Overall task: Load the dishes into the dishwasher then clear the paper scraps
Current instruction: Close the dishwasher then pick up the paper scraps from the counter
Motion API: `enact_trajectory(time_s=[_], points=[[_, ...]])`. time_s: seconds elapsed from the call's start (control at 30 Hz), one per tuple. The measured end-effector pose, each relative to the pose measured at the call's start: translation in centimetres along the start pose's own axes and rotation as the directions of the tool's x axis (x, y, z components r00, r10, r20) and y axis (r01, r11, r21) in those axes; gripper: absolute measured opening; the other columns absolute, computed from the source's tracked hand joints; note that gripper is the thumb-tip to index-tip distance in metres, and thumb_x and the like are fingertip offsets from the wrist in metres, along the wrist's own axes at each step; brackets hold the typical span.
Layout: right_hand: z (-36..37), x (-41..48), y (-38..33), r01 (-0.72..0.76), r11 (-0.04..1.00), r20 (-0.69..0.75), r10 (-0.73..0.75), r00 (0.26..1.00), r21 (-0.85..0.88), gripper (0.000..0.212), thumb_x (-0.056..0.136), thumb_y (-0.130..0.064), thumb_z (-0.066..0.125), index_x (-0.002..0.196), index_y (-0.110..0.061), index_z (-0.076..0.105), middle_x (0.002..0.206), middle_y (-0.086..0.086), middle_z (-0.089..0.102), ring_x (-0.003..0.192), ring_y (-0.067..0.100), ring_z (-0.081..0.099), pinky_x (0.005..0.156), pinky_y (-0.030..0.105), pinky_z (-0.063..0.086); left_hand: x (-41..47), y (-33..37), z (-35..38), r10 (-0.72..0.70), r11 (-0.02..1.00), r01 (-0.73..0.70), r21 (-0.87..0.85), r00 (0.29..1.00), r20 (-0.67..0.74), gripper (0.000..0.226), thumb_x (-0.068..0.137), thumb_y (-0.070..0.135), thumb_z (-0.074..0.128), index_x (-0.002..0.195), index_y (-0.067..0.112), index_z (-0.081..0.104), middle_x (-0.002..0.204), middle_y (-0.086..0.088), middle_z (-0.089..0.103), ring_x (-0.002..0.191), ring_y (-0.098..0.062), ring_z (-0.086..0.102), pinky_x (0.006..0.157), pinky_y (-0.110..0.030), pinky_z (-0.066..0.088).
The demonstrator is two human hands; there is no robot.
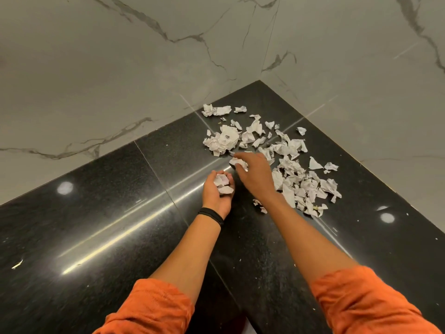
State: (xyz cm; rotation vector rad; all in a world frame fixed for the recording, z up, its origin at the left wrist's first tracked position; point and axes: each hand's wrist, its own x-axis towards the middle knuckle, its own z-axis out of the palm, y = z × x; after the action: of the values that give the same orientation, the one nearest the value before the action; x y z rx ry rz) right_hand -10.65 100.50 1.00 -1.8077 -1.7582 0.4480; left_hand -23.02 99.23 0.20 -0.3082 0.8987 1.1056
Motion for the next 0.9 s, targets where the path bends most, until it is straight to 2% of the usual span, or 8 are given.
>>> enact_trajectory(time_s=[0.1, 0.2, 0.33, 0.5, 0.57, 0.63, 0.73, 0.9], points=[[0.8, 1.2, 1.4, 0.088, 0.944, 0.157, -0.039, 0.987, -0.319, 0.031, 0.093, -0.021, 0.064, 0.123, -0.024, 0.070, 0.127, -0.004, 0.069, 0.115, 0.027, 0.052, 0.090, 0.042, 0.039, 0.2, 0.5, -0.2, 0.010, 1.000, -0.010, -0.023, 1.000, -0.002, 0.018, 0.100, 0.020, 0.058, 0.090, 0.006, 0.063, 0.080, -0.007, 0.063, 0.077, -0.018, 0.063, 0.072, -0.029, 0.056], [1.4, 0.6, 2.0, 0.130, 0.921, 0.137, -0.085, 0.987, -0.368, 0.017, 0.091, -0.017, 0.064, 0.102, -0.021, 0.076, 0.103, -0.003, 0.074, 0.103, 0.028, 0.055, 0.081, 0.039, 0.036, 0.2, 0.6, -0.2, 0.021, 1.000, -0.021, -0.018, 1.000, 0.008, 0.016, 0.099, 0.019, 0.060, 0.090, 0.006, 0.064, 0.079, -0.006, 0.065, 0.081, -0.019, 0.064, 0.071, -0.031, 0.058], [0.8, -1.4, 1.9, 0.028, 0.975, 0.071, -0.012, 0.997, -0.220, 0.012, 0.088, -0.019, 0.062, 0.086, -0.018, 0.074, 0.077, 0.000, 0.072, 0.078, 0.026, 0.059, 0.075, 0.035, 0.040, -0.1, 0.2, -0.3, 0.052, 0.996, -0.052, 0.066, 0.999, 0.006, 0.015, 0.099, 0.020, 0.060, 0.096, 0.006, 0.065, 0.087, -0.008, 0.066, 0.085, -0.020, 0.066, 0.073, -0.030, 0.059], [-1.5, -4.6, -0.5, -0.126, 0.978, -0.143, 0.150, 0.978, 0.164, 0.011, 0.093, -0.028, 0.068, 0.096, -0.020, 0.074, 0.081, -0.014, 0.067, 0.084, 0.003, 0.059, 0.071, 0.021, 0.044, -0.5, -0.8, -0.4, 0.081, 0.974, -0.088, 0.207, 0.996, 0.043, 0.018, 0.097, 0.021, 0.060, 0.104, 0.006, 0.066, 0.095, -0.012, 0.068, 0.086, -0.023, 0.067, 0.076, -0.031, 0.058], [-1.5, -5.5, -1.9, -0.102, 0.970, -0.095, 0.125, 0.988, 0.220, 0.017, 0.093, -0.035, 0.068, 0.096, -0.020, 0.075, 0.079, -0.014, 0.067, 0.080, 0.000, 0.059, 0.068, 0.019, 0.043, -0.7, -1.3, -0.5, 0.069, 0.957, -0.086, 0.278, 0.995, 0.072, 0.027, 0.097, 0.027, 0.060, 0.113, 0.006, 0.067, 0.099, -0.012, 0.071, 0.091, -0.024, 0.069, 0.081, -0.035, 0.057], [-0.5, -5.8, -2.2, -0.048, 0.986, 0.042, 0.042, 0.998, 0.160, 0.030, 0.091, -0.047, 0.058, 0.097, -0.024, 0.077, 0.080, -0.009, 0.070, 0.074, 0.007, 0.061, 0.065, 0.028, 0.047, -1.4, -1.7, -0.3, 0.055, 0.947, -0.075, 0.314, 0.996, 0.073, 0.027, 0.100, 0.035, 0.055, 0.103, 0.011, 0.067, 0.087, -0.008, 0.070, 0.082, -0.021, 0.068, 0.083, -0.036, 0.055], [1.1, -6.0, -1.9, 0.012, 1.000, 0.180, -0.013, 0.984, 0.008, 0.036, 0.089, -0.041, 0.048, 0.104, -0.027, 0.078, 0.094, -0.004, 0.068, 0.088, 0.018, 0.057, 0.076, 0.033, 0.045, -1.9, -1.9, -0.1, 0.037, 0.961, -0.046, 0.272, 0.999, 0.038, 0.030, 0.101, 0.042, 0.053, 0.090, 0.016, 0.064, 0.087, -0.007, 0.066, 0.086, -0.021, 0.066, 0.097, -0.041, 0.052], [-0.5, -4.1, -2.2, -0.070, 0.965, 0.043, 0.061, 0.997, 0.254, 0.017, 0.093, -0.017, 0.062, 0.104, -0.019, 0.076, 0.100, -0.002, 0.059, 0.085, 0.006, 0.056, 0.072, 0.011, 0.044, -0.8, -0.8, -0.4, 0.068, 0.977, -0.067, 0.201, 0.998, 0.001, 0.033, 0.102, 0.037, 0.051, 0.086, 0.012, 0.065, 0.083, -0.006, 0.067, 0.074, -0.018, 0.066, 0.071, -0.031, 0.054]])
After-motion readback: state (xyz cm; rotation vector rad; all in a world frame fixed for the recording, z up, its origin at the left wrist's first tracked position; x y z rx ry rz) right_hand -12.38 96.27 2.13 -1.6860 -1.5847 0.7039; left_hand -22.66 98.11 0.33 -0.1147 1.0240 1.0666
